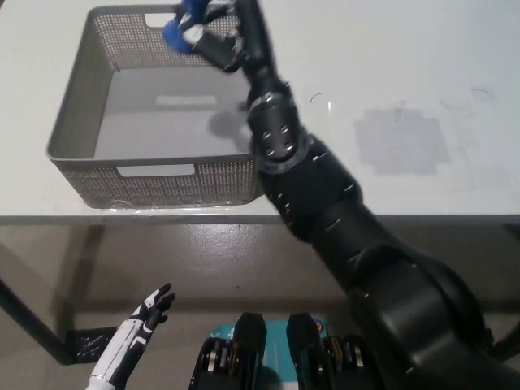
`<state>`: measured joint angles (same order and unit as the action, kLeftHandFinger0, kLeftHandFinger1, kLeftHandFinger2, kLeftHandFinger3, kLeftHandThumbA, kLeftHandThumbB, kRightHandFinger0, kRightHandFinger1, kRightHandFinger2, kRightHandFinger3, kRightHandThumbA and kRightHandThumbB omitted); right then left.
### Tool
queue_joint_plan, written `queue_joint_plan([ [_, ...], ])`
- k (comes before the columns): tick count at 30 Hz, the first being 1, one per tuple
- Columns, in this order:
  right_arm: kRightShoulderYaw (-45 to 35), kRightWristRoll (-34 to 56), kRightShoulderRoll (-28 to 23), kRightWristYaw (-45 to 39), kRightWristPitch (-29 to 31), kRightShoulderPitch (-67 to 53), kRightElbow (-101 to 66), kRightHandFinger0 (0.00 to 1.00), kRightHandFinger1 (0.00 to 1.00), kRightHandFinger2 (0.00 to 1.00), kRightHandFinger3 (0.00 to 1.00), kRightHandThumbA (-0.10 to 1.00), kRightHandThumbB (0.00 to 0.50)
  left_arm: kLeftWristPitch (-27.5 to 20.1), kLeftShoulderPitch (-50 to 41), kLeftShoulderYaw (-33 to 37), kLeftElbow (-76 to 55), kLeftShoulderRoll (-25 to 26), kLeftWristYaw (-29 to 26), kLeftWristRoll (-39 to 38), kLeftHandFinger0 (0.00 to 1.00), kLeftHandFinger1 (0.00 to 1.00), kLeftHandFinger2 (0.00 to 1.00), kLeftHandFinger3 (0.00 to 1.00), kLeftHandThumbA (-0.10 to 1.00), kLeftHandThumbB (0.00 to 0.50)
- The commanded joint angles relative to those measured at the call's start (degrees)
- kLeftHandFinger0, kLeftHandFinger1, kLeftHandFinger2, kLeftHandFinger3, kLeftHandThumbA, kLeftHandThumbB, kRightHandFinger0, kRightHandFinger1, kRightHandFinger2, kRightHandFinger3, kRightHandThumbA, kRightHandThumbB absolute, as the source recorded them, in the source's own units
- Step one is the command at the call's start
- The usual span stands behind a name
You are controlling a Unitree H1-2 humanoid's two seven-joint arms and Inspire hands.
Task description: Use the right hand to pick up a chess pieces and put it into a container on the left hand side
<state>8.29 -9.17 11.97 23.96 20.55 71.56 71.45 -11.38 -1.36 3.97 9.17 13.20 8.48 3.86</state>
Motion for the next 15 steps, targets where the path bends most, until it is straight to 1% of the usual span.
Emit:
queue_joint_plan([
  [1, 1.36, -1.69, 1.61, -0.86, 2.57, 4.95, 2.02, 0.0, 0.27, 0.69, 0.63, -0.1, 0.124, -0.7, 0.47, 0.02, -1.38, 1.19, 0.75, 0.42, 1.0, 1.0, 1.0, 1.0, 1.0, 0.342],
  [2, 2.1, -2.47, 1.88, -0.73, 1.94, 4.99, 2.77, 0.0, 0.28, 0.71, 0.64, -0.1, 0.128, -0.75, 0.47, -0.01, -1.26, 1.22, 0.77, 0.39, 1.0, 1.0, 1.0, 1.0, 1.0, 0.348],
  [3, 2.59, -2.89, 2.06, -0.56, 1.56, 5.05, 3.3, 0.0, 0.28, 0.71, 0.65, -0.1, 0.128, -0.78, 0.49, -0.03, -1.17, 1.24, 0.83, 0.35, 1.0, 1.0, 1.0, 1.0, 1.0, 0.349],
  [4, 3.83, -4.02, 2.35, -0.04, 1.6, 4.93, 4.22, 0.0, 0.25, 0.69, 0.65, -0.1, 0.132, -1.07, 0.6, 0.06, -0.92, 1.28, 0.96, 0.39, 1.0, 1.0, 1.0, 1.0, 1.0, 0.342],
  [5, 4.22, -4.15, 2.38, 0.16, 1.65, 4.93, 4.48, 0.0, 0.25, 0.69, 0.67, -0.1, 0.132, -1.11, 0.65, 0.07, -0.87, 1.31, 1.03, 0.39, 1.0, 1.0, 1.0, 1.0, 1.0, 0.341],
  [6, 4.53, -4.32, 2.45, 0.23, 1.51, 4.9, 4.71, 0.0, 0.25, 0.69, 0.67, -0.1, 0.12, -1.03, 0.66, 0.07, -0.88, 1.3, 1.04, 0.4, 1.0, 1.0, 1.0, 1.0, 1.0, 0.345],
  [7, 5.72, -5.21, 2.63, 0.5, 1.45, 4.72, 5.42, 0.0, 0.25, 0.7, 0.72, -0.1, 0.11, -0.68, 0.7, 0.02, -1.04, 1.27, 1.24, 0.13, 1.0, 1.0, 1.0, 1.0, 1.0, 0.337],
  [8, 6.26, -5.46, 2.64, 0.59, 1.39, 4.66, 5.73, 0.0, 0.26, 0.71, 0.75, -0.1, 0.11, -0.58, 0.72, 0.0, -1.06, 1.27, 1.3, 0.09, 1.0, 1.0, 1.0, 1.0, 1.0, 0.343],
  [11, 7.82, -6.16, 2.4, 0.07, 1.03, 4.26, 6.81, 0.0, 0.29, 0.73, 0.81, -0.1, 0.102, 0.05, 0.77, -0.09, -1.48, 1.2, 1.3, 0.08, 1.0, 1.0, 1.0, 1.0, 1.0, 0.36],
  [13, 8.66, -6.63, 2.17, -0.2, 1.05, 3.86, 7.22, 0.0, 0.29, 0.73, 0.82, -0.1, 0.103, -0.1, 0.7, -0.02, -1.52, 1.31, 1.32, 0.27, 1.0, 1.0, 1.0, 1.0, 1.0, 0.339],
  [15, 9.1, -6.77, 2.02, -0.88, 0.43, 3.32, 7.43, 0.0, 0.31, 0.74, 0.83, -0.1, 0.106, -0.39, 0.37, 0.12, -1.59, 1.33, 1.36, 0.44, 1.0, 1.0, 1.0, 1.0, 1.0, 0.333],
])
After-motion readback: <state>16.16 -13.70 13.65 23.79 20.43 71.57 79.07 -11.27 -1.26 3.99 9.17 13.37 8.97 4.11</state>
